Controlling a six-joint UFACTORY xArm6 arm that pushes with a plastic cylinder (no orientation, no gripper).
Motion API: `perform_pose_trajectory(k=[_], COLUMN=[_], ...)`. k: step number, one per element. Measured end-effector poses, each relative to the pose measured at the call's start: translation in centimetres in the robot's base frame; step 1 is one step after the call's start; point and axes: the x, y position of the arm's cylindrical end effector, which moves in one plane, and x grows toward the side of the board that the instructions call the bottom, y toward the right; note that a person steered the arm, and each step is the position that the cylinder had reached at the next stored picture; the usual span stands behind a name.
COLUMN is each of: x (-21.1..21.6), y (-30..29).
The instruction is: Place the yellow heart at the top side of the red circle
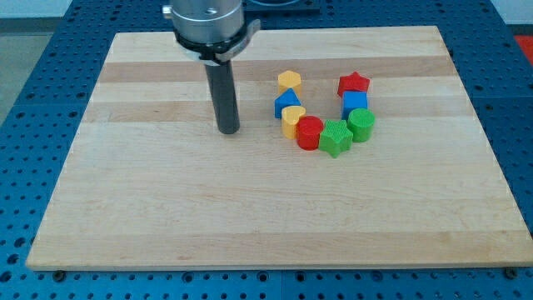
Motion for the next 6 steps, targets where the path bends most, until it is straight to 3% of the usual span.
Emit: perform_pose_trajectory(k=[3,6], x=[0.0,0.0], y=[6.1,8.6])
